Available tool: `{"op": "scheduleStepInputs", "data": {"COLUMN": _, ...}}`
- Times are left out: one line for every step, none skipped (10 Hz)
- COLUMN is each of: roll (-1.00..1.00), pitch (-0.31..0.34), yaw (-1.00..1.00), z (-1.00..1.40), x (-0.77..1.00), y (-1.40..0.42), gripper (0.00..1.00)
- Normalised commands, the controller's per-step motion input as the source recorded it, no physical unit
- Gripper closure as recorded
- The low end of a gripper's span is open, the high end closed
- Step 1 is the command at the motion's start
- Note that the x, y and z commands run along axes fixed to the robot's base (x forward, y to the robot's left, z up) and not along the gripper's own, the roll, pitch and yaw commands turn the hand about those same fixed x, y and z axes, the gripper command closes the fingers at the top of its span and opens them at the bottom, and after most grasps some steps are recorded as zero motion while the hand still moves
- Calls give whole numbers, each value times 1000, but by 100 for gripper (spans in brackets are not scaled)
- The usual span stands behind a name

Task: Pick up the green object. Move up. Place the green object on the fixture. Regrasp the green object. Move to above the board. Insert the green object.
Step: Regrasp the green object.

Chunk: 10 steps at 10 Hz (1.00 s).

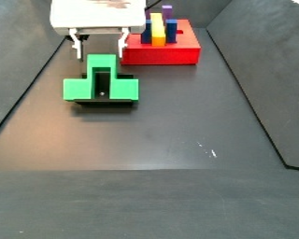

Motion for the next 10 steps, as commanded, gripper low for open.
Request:
{"op": "scheduleStepInputs", "data": {"roll": 523, "pitch": 86, "yaw": 0, "z": -146, "x": 171, "y": 0, "gripper": 0}}
{"op": "scheduleStepInputs", "data": {"roll": 354, "pitch": 71, "yaw": 0, "z": -174, "x": 280, "y": 0, "gripper": 0}}
{"op": "scheduleStepInputs", "data": {"roll": 49, "pitch": 80, "yaw": 0, "z": -26, "x": 277, "y": 0, "gripper": 0}}
{"op": "scheduleStepInputs", "data": {"roll": -14, "pitch": 94, "yaw": -26, "z": 0, "x": 297, "y": 0, "gripper": 0}}
{"op": "scheduleStepInputs", "data": {"roll": -163, "pitch": 120, "yaw": -20, "z": 0, "x": 337, "y": 0, "gripper": 0}}
{"op": "scheduleStepInputs", "data": {"roll": -214, "pitch": 14, "yaw": -29, "z": -37, "x": 300, "y": 43, "gripper": 0}}
{"op": "scheduleStepInputs", "data": {"roll": -283, "pitch": 0, "yaw": -34, "z": -194, "x": 294, "y": 63, "gripper": 0}}
{"op": "scheduleStepInputs", "data": {"roll": -446, "pitch": 0, "yaw": 0, "z": -197, "x": 29, "y": 60, "gripper": 0}}
{"op": "scheduleStepInputs", "data": {"roll": -571, "pitch": 137, "yaw": 0, "z": -237, "x": 37, "y": 120, "gripper": 0}}
{"op": "scheduleStepInputs", "data": {"roll": -457, "pitch": 177, "yaw": -14, "z": -243, "x": 0, "y": 46, "gripper": 0}}
